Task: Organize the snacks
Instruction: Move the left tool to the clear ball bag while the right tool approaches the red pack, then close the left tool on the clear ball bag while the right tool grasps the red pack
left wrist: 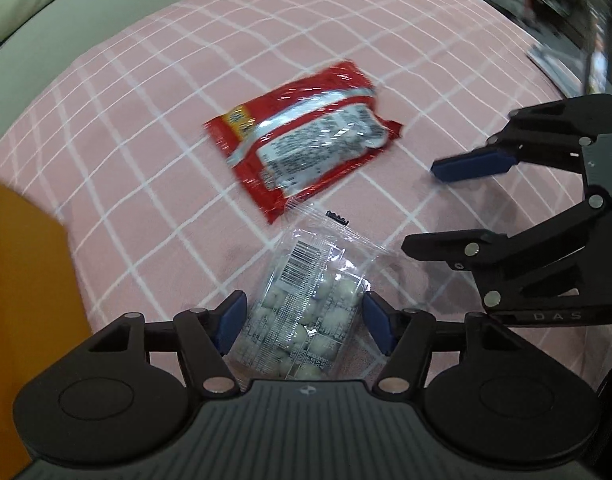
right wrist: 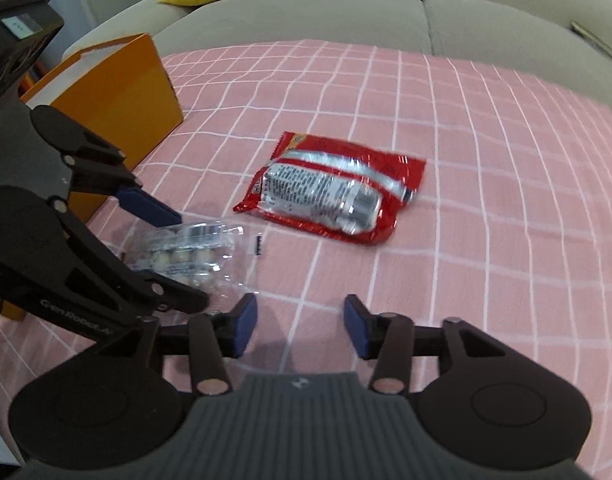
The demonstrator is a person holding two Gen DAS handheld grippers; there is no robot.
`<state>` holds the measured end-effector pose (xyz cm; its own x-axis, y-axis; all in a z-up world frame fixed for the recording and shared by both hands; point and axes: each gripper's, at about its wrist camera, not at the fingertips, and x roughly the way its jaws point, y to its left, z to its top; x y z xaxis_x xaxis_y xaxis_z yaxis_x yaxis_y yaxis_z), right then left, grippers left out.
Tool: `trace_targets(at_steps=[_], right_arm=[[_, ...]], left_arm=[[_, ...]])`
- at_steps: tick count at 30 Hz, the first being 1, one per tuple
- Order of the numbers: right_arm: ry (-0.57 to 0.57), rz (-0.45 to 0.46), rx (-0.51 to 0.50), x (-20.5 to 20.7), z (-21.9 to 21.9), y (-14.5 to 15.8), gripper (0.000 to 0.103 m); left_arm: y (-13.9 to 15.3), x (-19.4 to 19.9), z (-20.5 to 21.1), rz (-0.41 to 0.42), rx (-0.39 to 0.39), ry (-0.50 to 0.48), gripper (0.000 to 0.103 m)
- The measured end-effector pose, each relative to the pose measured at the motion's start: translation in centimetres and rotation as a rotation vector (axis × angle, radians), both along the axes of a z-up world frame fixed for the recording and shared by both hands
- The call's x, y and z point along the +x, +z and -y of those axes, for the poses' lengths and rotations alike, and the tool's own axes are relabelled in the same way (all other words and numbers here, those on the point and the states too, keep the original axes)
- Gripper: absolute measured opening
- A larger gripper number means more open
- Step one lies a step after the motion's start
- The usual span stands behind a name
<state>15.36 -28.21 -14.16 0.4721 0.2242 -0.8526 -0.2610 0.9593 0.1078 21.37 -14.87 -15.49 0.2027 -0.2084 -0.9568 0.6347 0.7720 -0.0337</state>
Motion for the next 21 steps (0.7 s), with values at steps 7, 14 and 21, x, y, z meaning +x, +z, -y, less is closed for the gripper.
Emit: trace_targets(at_steps=[7,14,21], right_arm=[[0.222,0.119,-0.127,2.2,0.0,1.0,0.09],[0.403,0.148,-0.183,6.6,-0.5,0.3,0.093],[0.452,0.121,-0.171,10.2,-0.7,-1.0,0.095]], left_arm=[[0.4,0.4,-1.6,-0.018,-0.014,0.205,0.071],[0.5,1.0,-3.1,-0.02,-0.009,0.325,0.071],[0.4,1.4,-3.6,-0.028,-0.014,0.356,0.071]])
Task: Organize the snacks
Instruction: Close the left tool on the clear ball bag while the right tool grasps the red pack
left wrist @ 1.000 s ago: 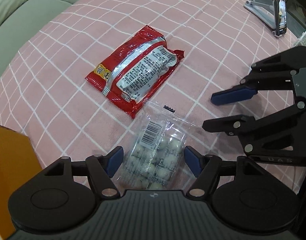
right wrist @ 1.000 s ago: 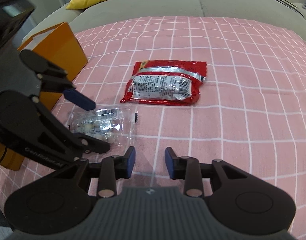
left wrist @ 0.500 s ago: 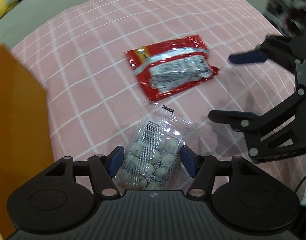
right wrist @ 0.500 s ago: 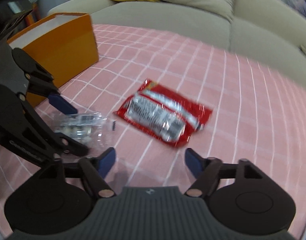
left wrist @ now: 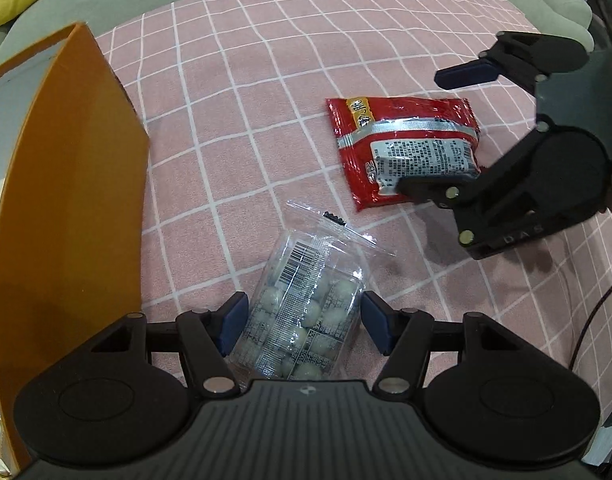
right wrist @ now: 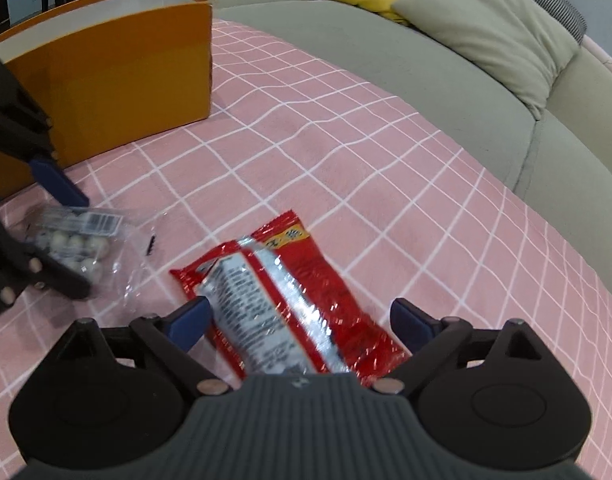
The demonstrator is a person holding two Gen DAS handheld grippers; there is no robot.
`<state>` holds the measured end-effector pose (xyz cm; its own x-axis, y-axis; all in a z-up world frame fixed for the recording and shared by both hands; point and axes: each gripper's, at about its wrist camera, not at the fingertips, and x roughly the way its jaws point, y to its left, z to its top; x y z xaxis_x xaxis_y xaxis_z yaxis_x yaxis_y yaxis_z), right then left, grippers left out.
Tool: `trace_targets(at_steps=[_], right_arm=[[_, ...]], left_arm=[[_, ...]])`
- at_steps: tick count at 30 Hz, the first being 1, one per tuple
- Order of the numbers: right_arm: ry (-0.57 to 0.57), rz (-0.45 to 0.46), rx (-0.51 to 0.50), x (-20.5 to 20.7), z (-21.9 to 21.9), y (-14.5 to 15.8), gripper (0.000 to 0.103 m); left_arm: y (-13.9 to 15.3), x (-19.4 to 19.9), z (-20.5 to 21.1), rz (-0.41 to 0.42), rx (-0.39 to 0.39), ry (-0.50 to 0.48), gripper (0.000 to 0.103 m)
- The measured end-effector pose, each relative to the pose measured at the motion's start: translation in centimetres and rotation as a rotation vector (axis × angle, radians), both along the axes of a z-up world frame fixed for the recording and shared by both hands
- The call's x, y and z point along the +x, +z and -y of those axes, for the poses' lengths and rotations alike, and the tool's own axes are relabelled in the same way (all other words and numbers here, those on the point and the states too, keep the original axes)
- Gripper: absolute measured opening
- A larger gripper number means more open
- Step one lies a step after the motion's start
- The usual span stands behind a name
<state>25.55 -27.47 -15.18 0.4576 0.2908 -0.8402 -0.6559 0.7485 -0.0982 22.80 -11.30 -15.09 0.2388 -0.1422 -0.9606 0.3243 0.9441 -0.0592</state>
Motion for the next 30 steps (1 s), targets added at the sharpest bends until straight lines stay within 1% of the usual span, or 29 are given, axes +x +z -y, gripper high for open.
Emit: trace_targets(at_steps=[3,8,10,13,16,19,23,26,30], right_arm=[[-0.006,-0.03,0.028,0.9,0.1,-0.4,0.096],[-0.069,-0.134,0.089,2.4,0.2,-1.2,0.096],[-0.087,-0.14,0.094,2.3,0.1,-1.1,0.095],[-0.109,-0.138,0.096,1.6,-0.1,-0.8,0.086],[-0.159,-0.143,0.096,0.9,-0.3,-0.4,0.075],[-0.234,-0.158,0.097,0.0,-0.4,0.0,0.072],[-0.343,-0.18,0.108,-1.1,-0.5,0.3,0.071],[-0.4,-0.17,0.107,-2.2,-0.6,0.6,0.07],[-0.487,-0.168,0.142,-4.0,0.0,1.4,0.07]], left_arm=[[0.0,-0.1,0.1,-0.002,0.0,0.01,0.071],[0.0,-0.4,0.0,-0.002,0.0,0.015,0.071],[0.0,-0.3,-0.1,-0.001,-0.001,0.013,0.071],[0.0,-0.3,-0.3,0.0,-0.005,0.017,0.071],[0.0,-0.4,-0.3,0.006,-0.005,0.024,0.071],[-0.1,-0.6,-0.1,0.015,-0.003,0.036,0.071],[-0.2,-0.9,-0.1,0.024,-0.003,0.063,0.071],[-0.2,-1.3,-0.3,0.033,-0.011,0.079,0.07],[0.3,-2.4,-0.8,0.04,-0.037,0.105,0.07]])
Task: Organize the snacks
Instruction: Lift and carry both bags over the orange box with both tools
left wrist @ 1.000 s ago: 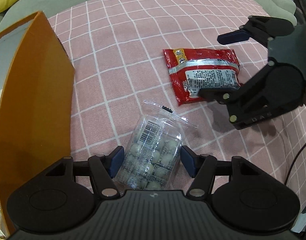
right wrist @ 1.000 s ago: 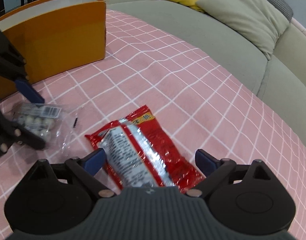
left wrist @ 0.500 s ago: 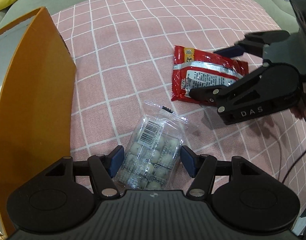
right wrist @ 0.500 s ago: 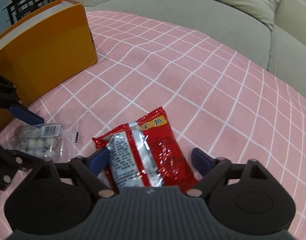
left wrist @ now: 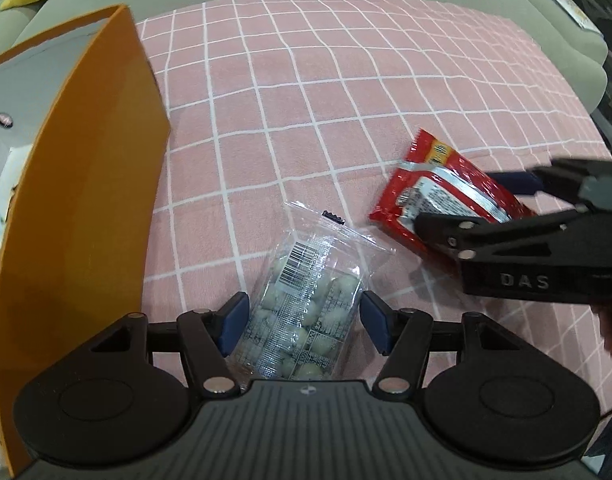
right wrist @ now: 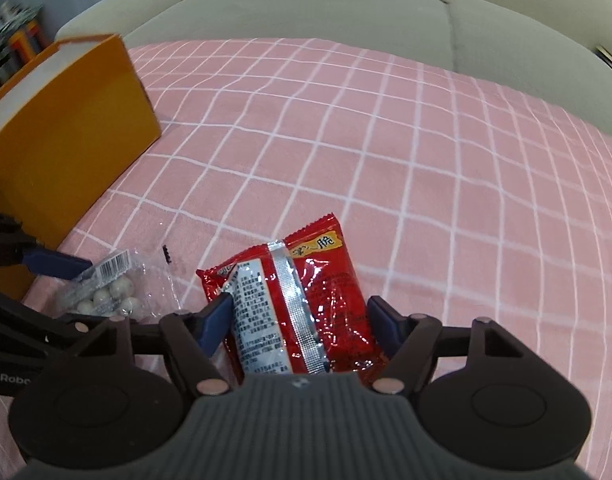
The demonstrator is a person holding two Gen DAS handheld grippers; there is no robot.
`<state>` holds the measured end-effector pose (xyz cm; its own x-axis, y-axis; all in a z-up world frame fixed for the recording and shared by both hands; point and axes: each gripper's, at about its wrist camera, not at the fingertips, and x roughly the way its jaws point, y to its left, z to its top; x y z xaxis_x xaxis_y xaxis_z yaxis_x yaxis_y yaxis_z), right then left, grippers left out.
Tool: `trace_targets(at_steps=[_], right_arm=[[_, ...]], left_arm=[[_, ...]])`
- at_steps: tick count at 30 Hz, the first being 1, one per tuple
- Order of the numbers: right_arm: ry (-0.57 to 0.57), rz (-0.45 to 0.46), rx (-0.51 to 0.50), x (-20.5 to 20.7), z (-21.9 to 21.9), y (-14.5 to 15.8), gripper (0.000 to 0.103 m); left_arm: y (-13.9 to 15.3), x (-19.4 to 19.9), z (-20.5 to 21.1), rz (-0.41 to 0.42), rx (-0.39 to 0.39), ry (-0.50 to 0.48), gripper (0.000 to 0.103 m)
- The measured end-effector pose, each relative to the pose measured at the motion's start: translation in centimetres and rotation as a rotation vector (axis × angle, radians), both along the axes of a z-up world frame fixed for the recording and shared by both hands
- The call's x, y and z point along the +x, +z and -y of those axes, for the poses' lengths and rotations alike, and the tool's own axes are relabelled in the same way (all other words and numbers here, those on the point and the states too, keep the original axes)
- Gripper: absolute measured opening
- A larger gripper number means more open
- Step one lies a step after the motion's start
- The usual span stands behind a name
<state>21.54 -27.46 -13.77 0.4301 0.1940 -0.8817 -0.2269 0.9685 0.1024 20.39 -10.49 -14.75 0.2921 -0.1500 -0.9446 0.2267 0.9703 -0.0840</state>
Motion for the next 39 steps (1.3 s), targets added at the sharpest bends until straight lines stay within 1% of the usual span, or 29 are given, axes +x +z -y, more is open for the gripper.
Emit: trace_targets(at_steps=[4,9,16,22,30,39], right_arm=[[-0.072,0.026,0.009,-2.3,0.6,1.0,0.07],[-0.165,0.053,0.085,-5.5,1.9,2.2,0.07],[-0.212,0.058,0.116,-9.7,1.4,3.3,0.07],[-0.221,0.073,0.13,-12.2,0.6,4.3,0.07],[-0.223,0.12,0.147,-14.6,-0.3,6.6,0.07],[-0.189,0.161,0.152,-15.3,-1.9,8.7,0.07]], left_arm=[[0.7,-1.3,-0.5,0.011,-0.016,0.027,0.068],[2.3,-2.7,-1.1,0.052,-0.036,0.054,0.066],[4.3,-5.1,-1.7,0.102,-0.065,0.062,0.064],[6.2,-7.4,-2.1,0.154,-0.093,0.061,0.062],[9.0,-9.8,-2.5,0.241,-0.127,0.041,0.062],[11.8,-11.9,-4.2,0.322,-0.165,0.059,0.062]])
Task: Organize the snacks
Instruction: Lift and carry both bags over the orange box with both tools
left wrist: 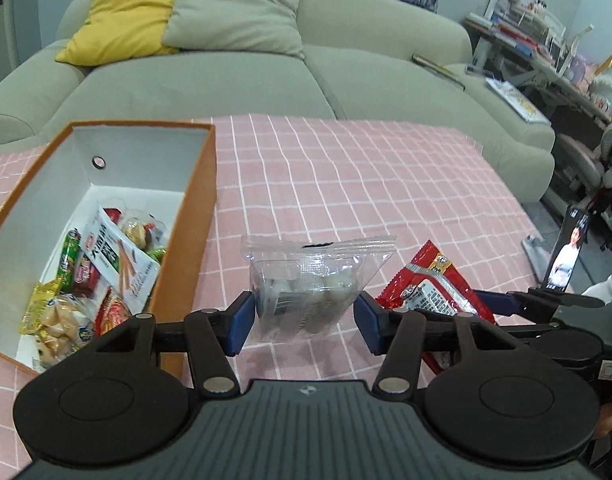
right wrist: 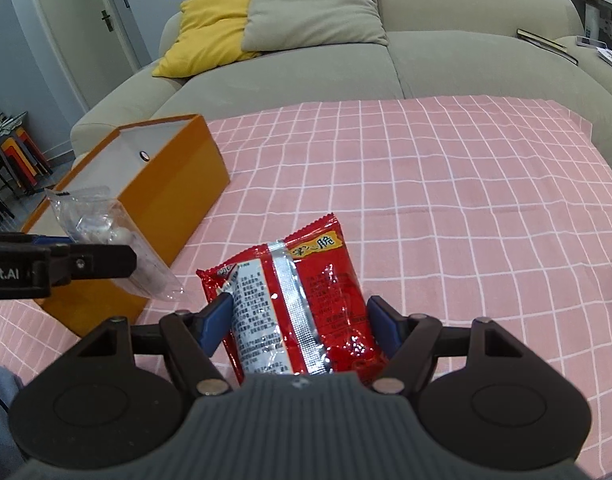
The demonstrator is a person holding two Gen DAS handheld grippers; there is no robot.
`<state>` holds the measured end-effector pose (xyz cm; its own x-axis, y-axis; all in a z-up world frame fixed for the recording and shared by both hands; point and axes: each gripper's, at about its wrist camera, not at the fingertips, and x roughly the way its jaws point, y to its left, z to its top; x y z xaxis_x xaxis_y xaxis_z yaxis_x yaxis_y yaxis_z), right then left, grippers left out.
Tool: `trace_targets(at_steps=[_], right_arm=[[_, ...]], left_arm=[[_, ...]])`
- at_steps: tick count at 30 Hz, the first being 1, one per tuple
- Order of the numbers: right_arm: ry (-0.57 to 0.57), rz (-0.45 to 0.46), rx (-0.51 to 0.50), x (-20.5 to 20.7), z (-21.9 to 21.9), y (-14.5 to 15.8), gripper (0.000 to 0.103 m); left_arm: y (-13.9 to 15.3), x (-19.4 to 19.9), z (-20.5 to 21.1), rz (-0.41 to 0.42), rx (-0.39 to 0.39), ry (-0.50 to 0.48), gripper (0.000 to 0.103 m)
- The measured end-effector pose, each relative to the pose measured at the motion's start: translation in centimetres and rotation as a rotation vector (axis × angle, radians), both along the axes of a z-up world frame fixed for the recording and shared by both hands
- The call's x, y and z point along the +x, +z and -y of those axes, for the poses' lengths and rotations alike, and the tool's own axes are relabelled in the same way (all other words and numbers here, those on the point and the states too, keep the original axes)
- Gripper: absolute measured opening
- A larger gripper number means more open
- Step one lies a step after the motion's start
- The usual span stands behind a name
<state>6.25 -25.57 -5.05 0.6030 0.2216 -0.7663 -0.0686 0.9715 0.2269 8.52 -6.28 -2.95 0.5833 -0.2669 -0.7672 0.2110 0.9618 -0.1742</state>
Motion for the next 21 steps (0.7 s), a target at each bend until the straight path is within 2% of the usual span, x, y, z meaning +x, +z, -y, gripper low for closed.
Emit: trace_targets(at_steps=[9,15,21], right_arm=[[0.064,0.102,0.014,1.0,-2.5,4.4,0.07],[0.161,0.174,0.018,2.6,-6.3,7.2,0.07],[0.27,0.215,-0.002,4.8,-10.8,8.3,0.07]], left_arm=[[3.6,-0.4,-3.0,0.068,-0.001,0.035,0.062],[5.7,0.2,-6.3,0.11,0.033,0.079,0.062],[6.7,1.0,-9.7,0.126,0.077,0.124,0.062]])
